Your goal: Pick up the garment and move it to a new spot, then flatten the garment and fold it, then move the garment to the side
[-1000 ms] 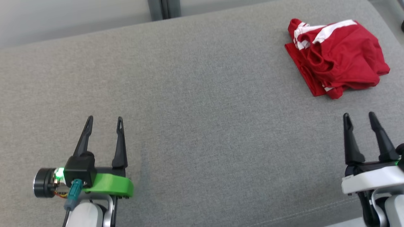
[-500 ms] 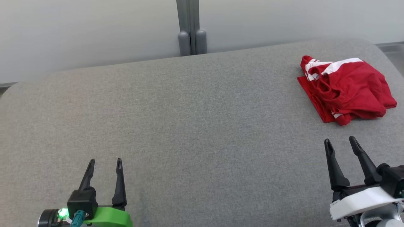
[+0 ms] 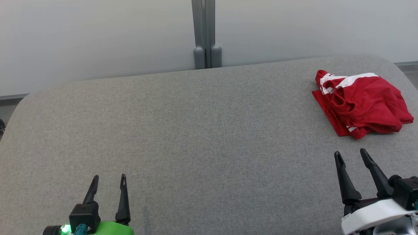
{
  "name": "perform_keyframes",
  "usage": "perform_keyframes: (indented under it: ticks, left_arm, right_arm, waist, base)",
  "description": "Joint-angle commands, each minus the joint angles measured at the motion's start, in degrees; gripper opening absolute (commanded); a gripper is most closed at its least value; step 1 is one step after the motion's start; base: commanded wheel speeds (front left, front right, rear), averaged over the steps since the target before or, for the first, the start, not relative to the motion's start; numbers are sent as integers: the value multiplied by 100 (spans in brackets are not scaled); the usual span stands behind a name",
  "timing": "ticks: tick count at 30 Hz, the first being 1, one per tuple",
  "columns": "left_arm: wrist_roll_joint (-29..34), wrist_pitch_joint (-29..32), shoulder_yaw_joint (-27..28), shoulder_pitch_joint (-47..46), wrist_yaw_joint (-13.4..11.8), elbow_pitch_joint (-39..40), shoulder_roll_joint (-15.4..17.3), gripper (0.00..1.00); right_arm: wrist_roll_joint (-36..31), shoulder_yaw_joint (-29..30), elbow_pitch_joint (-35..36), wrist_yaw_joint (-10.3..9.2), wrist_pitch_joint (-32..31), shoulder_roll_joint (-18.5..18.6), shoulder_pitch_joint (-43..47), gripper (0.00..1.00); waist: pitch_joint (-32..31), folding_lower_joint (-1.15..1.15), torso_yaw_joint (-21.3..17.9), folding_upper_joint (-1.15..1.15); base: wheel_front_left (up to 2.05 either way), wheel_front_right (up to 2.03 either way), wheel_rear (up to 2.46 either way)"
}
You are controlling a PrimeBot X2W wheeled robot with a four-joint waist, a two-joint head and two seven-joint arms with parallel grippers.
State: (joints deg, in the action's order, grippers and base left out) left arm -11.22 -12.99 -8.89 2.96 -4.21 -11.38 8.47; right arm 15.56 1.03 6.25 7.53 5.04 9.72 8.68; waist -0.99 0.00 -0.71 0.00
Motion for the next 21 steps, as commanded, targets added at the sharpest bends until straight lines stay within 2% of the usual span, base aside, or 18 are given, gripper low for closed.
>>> perform_keyframes:
  ticks: [1, 21]
  left_arm:
    - [-39, -27, 6, 51, -17, -29, 54, 100]
    - [-56, -86, -91, -51, -96, -137, 99, 100]
  right_arm:
    - [-49, 8, 33, -10, -20, -12, 61, 100]
    - [-90, 24, 81, -10, -76, 21, 55, 100]
  waist:
    - [0, 0, -1, 0]
    - [-22, 0, 4, 0]
  base:
    - [0, 0, 0]
    - [0, 0, 0]
